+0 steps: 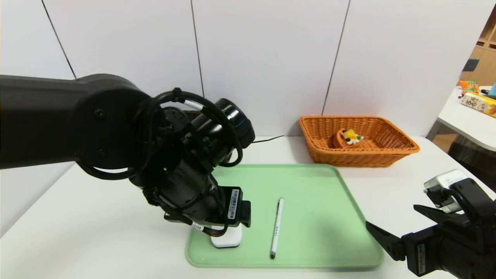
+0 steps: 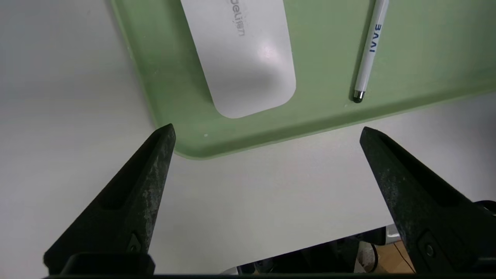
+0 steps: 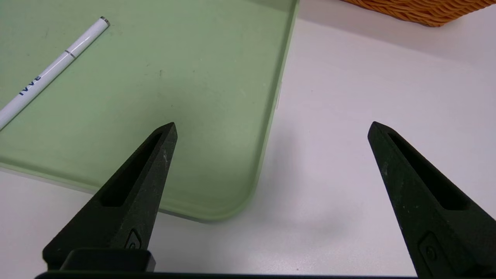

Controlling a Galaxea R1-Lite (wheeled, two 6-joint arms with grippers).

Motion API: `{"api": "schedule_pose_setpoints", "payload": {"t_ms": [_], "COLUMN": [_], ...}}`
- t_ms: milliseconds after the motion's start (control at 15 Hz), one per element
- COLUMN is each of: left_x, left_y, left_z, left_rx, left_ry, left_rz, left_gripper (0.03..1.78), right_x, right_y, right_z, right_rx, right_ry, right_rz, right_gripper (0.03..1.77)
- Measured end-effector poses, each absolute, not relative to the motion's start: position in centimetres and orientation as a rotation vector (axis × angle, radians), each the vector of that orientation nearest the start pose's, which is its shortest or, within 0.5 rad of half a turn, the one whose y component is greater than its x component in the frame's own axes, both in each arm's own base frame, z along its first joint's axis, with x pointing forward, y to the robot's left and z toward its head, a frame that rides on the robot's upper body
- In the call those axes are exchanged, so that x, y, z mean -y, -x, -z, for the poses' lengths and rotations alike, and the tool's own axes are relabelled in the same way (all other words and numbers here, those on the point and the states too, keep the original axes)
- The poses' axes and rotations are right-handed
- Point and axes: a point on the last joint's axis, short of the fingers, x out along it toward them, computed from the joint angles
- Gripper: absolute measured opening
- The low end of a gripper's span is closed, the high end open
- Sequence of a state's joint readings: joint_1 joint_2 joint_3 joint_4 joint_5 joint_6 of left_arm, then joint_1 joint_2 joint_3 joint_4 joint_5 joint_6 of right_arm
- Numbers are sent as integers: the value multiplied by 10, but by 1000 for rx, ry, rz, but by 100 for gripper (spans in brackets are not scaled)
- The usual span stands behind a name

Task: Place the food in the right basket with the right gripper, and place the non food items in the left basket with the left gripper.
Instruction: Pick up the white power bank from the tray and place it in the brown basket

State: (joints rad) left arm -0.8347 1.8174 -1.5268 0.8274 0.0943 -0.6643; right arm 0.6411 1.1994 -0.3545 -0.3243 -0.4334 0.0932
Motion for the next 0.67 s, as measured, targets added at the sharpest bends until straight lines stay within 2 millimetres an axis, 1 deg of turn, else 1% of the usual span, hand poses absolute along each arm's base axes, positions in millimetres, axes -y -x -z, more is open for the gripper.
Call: {"api": "schedule_pose_setpoints", "payload": {"t_ms": [467,667], "left_x": [238,242], "left_y": [-233,-240], "left_z": [-202,-195], "left_rx": [-1188,-1197], "left_ry": [56,48], "left_rz": [233,224], "left_gripper": [169,169], "right_x": [-83,-82], "right_y": [-126,-126], "right_z": [-148,-147], "right_rx": [-460,-463], "right_ry": [174,176], "right_rz": [-187,-188], "right_gripper": [169,169]}}
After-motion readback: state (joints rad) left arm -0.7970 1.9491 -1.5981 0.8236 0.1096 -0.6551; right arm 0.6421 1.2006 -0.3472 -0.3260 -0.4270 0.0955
